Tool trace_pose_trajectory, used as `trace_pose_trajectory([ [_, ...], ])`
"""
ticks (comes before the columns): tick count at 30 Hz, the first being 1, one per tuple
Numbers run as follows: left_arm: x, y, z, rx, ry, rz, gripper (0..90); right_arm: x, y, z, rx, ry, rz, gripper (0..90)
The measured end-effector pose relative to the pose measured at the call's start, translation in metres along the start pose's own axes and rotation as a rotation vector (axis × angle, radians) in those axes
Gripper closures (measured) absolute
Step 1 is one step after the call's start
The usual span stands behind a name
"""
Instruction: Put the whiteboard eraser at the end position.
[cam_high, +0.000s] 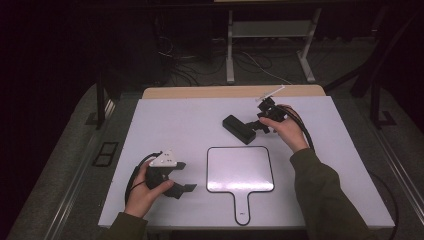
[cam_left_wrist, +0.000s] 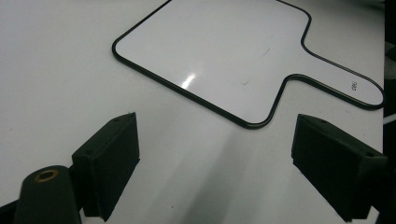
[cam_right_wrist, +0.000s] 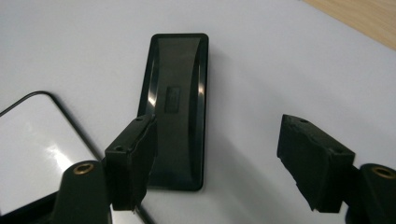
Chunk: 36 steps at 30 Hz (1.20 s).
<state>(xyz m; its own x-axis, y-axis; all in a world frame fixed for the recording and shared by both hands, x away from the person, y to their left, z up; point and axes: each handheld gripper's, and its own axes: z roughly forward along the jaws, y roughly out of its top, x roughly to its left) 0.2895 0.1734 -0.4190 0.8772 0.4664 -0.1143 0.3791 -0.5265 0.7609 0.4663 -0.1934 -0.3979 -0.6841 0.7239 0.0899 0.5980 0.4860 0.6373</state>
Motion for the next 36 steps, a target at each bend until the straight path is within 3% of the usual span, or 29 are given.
trace_pose_trajectory([
  [5,0.000,-0.001,0.000,-0.003,0.000,-0.004,14.4,0.005,-0.016,-0.017,-0.034,-0.005,0.002,25.6],
  [19,-0.001,-0.002,0.001,-0.018,-0.008,-0.017,14.4,0.028,-0.071,-0.063,-0.134,0.061,-0.014,24.6],
  [36,-0.002,-0.003,0.002,-0.003,0.000,-0.007,14.4,0.043,-0.153,-0.098,-0.174,0.085,0.030,24.2],
])
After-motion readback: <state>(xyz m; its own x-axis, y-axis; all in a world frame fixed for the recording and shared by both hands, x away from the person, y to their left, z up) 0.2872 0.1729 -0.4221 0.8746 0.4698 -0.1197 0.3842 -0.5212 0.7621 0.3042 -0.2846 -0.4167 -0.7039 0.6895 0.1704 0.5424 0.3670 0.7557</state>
